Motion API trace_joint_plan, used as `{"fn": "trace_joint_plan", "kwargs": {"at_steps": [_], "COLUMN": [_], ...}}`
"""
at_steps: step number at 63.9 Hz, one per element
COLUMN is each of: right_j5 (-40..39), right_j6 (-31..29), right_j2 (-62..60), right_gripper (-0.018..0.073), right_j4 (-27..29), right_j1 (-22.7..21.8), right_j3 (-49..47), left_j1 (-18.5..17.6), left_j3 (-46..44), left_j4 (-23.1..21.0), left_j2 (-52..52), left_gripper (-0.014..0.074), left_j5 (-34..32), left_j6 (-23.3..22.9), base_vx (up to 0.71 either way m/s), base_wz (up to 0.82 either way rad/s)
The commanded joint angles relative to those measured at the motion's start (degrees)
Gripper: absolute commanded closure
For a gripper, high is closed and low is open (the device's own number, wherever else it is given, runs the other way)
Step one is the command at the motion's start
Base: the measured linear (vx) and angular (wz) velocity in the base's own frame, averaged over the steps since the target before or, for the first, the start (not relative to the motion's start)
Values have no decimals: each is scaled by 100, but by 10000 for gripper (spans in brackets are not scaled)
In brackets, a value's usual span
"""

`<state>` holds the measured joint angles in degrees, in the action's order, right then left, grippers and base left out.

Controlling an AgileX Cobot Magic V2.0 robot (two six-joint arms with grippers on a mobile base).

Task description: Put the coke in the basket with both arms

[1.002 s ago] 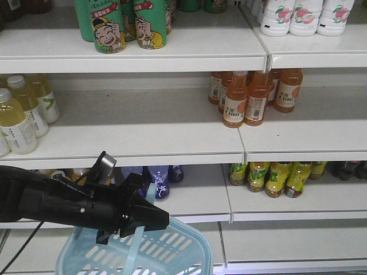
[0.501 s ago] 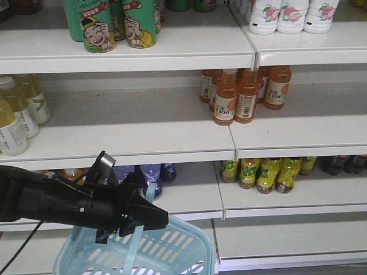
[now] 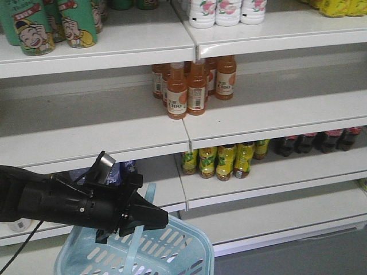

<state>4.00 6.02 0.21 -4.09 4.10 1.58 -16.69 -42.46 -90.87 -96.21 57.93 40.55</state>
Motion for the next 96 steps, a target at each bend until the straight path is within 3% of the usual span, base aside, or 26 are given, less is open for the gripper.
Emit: {"fn": "trace_joint_plan", "kwargs": {"at_steps": [1, 96], "right_j5": [-400, -400], "right_j6": [-58, -58], "right_j2": [63, 63], "right_gripper": [569, 569], "right_j4": [-22, -22], "right_j1": [-3, -3], "right_j3": [46, 46], "left_j1": [-44, -44], "left_j3": [-77, -77], "left_j4": [-384, -384], "left_j2": [271, 271], "left_gripper": [604, 604], "left_j5": [384, 384], "left_j6": [31, 31], "base_vx": [-6, -9], "base_wz": [-38, -44]}}
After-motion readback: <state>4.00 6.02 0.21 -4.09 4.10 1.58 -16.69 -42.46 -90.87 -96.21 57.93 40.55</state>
